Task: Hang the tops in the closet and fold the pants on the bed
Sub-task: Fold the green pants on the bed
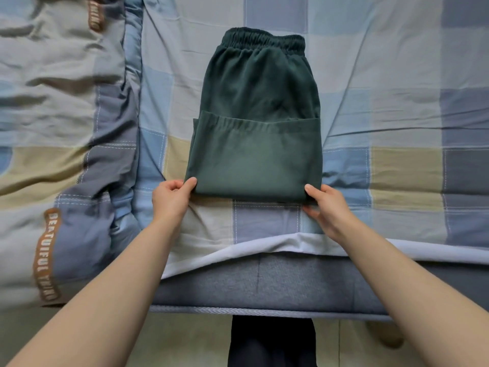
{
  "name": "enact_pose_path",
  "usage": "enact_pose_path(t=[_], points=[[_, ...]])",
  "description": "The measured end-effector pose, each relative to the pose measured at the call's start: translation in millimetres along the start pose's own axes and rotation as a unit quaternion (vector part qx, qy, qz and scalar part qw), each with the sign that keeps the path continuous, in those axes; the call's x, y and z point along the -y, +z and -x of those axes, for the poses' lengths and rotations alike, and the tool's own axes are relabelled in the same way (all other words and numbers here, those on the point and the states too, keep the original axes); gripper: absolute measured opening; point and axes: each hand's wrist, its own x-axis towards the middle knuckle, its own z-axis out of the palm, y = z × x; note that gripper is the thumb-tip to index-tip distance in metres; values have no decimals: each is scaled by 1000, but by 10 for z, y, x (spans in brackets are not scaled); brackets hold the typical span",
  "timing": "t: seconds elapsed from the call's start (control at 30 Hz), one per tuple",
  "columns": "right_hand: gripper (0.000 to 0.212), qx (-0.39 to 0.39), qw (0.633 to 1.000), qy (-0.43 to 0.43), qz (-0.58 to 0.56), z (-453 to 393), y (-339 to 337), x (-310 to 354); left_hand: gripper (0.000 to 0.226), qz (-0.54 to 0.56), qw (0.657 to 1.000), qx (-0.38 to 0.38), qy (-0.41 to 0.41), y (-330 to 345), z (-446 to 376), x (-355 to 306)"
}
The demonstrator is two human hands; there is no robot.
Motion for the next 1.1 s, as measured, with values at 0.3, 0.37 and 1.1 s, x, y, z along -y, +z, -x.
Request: enact_pose_path(t=[0.3, 0.37, 1.1], points=[[16, 0, 997, 55, -62, 483, -200, -54, 33, 114, 991, 11, -61, -171, 538, 104], [22, -34, 998, 47, -41, 701, -322, -114, 28, 92, 993, 18, -66, -286, 822, 98], [30, -15, 976, 214, 36, 771, -551, 833, 44, -29, 924, 286, -252, -564, 711, -899]])
